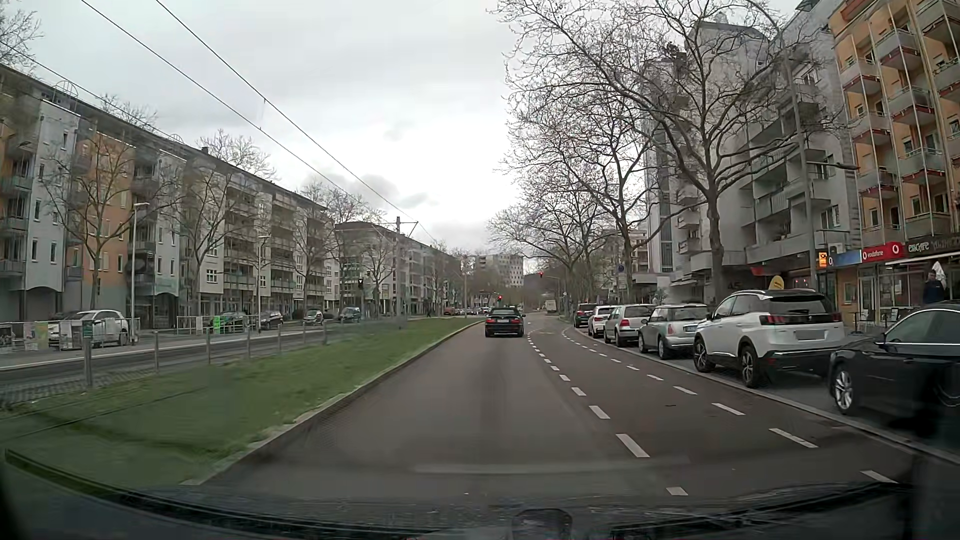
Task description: Follow the waypoints while adhering to traffic rules and regulations
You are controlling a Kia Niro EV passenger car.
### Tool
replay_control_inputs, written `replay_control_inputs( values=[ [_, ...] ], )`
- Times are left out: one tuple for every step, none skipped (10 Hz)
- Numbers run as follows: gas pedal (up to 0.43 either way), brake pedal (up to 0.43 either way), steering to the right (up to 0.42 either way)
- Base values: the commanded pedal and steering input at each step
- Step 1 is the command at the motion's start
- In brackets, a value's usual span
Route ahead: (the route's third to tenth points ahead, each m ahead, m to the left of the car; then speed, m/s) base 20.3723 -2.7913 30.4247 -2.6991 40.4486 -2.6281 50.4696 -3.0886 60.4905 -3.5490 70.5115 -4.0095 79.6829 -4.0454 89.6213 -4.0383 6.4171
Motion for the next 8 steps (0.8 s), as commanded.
replay_control_inputs(
  values=[
    [0.209, 0.000, 0.002],
    [0.189, 0.000, 0.001],
    [0.177, 0.000, 0.001],
    [0.177, 0.000, 0.002],
    [0.169, 0.000, 0.001],
    [0.157, 0.000, 0.002],
    [0.157, 0.000, 0.001],
    [0.150, 0.000, 0.002]
  ],
)
